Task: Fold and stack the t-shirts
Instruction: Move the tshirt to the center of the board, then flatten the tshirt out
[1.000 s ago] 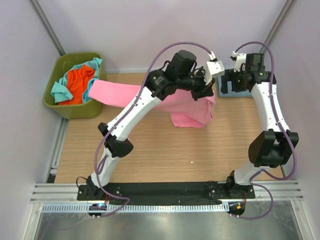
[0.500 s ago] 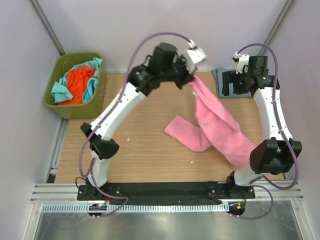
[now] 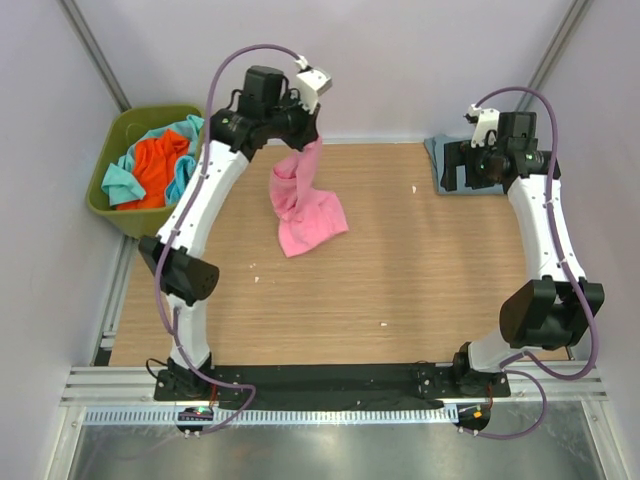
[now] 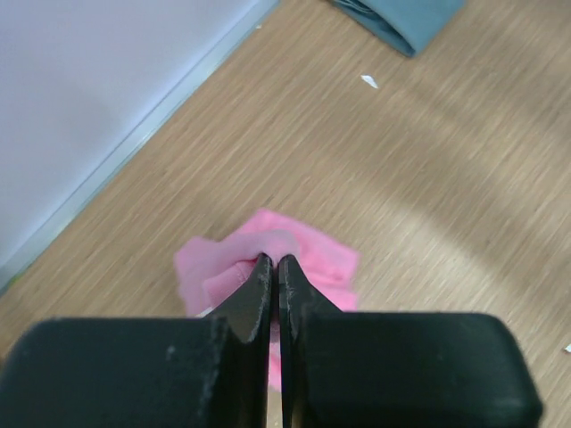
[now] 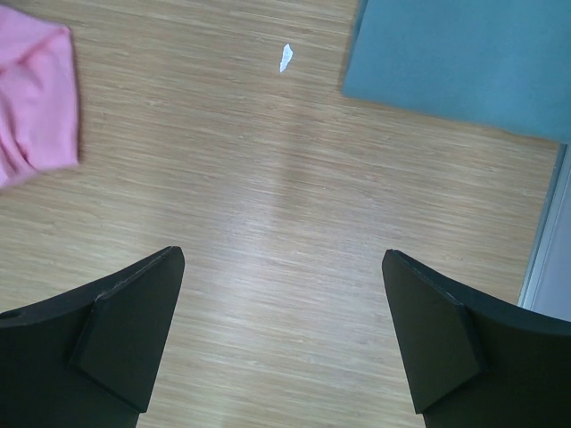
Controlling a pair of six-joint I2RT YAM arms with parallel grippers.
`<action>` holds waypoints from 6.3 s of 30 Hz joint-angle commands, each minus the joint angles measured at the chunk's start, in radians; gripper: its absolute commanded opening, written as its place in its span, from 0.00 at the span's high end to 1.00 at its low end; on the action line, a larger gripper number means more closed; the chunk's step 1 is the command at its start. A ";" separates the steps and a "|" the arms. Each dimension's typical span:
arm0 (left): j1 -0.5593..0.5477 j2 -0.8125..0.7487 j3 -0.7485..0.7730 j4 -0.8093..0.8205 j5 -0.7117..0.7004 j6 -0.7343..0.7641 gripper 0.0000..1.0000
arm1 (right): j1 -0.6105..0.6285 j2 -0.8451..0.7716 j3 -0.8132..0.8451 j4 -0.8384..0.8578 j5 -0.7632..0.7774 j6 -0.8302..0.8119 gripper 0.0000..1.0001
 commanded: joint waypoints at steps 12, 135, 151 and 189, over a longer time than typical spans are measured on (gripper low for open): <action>-0.386 0.228 0.150 0.033 0.097 -0.042 1.00 | -0.022 -0.090 -0.059 0.031 0.037 -0.010 0.00; 0.154 -0.165 -0.672 -0.016 -0.339 -0.119 0.12 | 0.491 -0.224 -0.875 0.599 0.013 -0.861 0.51; 0.154 -0.135 -0.654 -0.015 -0.354 -0.119 0.12 | 0.491 -0.164 -0.821 0.468 -0.039 -0.883 0.54; 0.145 -0.080 -0.612 -0.019 -0.333 -0.135 0.13 | 0.481 -0.079 -0.657 0.491 0.054 -0.831 0.98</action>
